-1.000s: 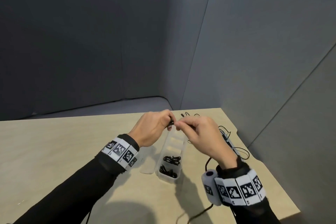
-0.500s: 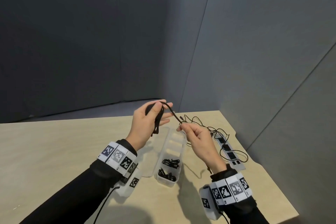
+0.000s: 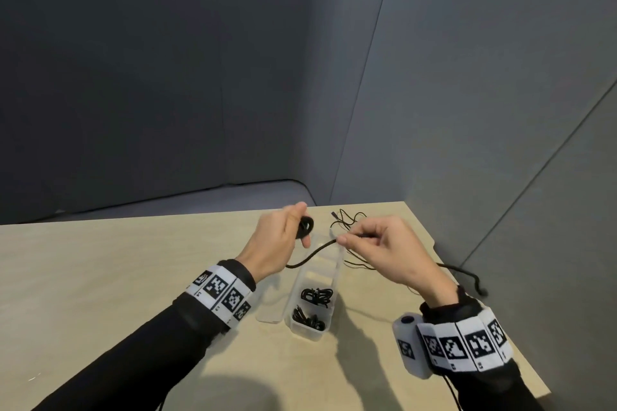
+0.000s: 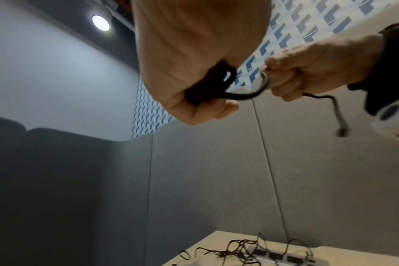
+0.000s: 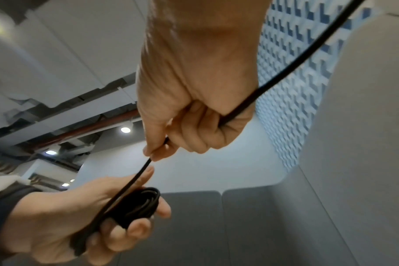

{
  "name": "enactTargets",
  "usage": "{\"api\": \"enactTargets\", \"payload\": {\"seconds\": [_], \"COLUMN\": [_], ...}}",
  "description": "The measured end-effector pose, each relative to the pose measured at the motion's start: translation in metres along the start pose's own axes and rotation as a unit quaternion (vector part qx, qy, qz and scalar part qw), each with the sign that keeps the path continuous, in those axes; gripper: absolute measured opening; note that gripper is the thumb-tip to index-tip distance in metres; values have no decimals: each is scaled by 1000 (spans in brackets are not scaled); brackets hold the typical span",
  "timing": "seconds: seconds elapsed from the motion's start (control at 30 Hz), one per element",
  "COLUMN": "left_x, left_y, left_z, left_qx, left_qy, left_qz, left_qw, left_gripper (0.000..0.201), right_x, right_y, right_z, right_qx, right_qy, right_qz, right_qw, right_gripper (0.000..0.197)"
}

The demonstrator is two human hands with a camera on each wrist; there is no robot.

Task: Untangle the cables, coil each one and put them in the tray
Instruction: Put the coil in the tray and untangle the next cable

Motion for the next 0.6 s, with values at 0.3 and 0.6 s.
{"api": "enactTargets", "payload": {"seconds": [0.3,0.6], "left_x": [17,18], "left_y": [26,25], "left_z": [-17,-11], "left_qx": [121,-7], "left_qy": [-181,-292], "left_qz": [11,36], "left_qw": [976,956], "left_gripper": [49,110], "right_x": [-23,-5], "right_y": [-1,7], "right_z": [-1,-18], "right_qx": [-112,-52], "right_qy": [30,-151], "right_qz": [24,27], "right_qw": [993,987], "right_gripper": [9,12]}}
Point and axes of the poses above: each hand's wrist, its own x-axis away from the middle knuckle, its own z-axis out of the back of the hand, y = z × x, the point moved 1 cm from there along -x, towards the middle knuckle, and after that the axes turned 1 degree about -x, right-handed, at the moved point
